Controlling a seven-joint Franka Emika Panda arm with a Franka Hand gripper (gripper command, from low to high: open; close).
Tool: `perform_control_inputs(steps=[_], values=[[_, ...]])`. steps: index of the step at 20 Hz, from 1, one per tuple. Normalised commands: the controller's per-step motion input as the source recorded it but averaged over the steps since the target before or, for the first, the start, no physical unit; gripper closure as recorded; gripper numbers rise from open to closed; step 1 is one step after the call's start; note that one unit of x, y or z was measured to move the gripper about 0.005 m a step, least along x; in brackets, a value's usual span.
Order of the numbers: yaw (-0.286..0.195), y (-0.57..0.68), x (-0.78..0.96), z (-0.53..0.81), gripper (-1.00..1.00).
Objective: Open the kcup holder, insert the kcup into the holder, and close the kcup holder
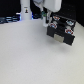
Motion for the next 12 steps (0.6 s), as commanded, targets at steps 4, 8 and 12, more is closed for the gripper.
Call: perform_control_inputs(steps=[4,8,12], values=[[0.008,0.70,0.13,0.25,1.00],[0.006,0.65,0.25,0.14,1.00],[0.001,0.31,0.22,0.05,1.00]])
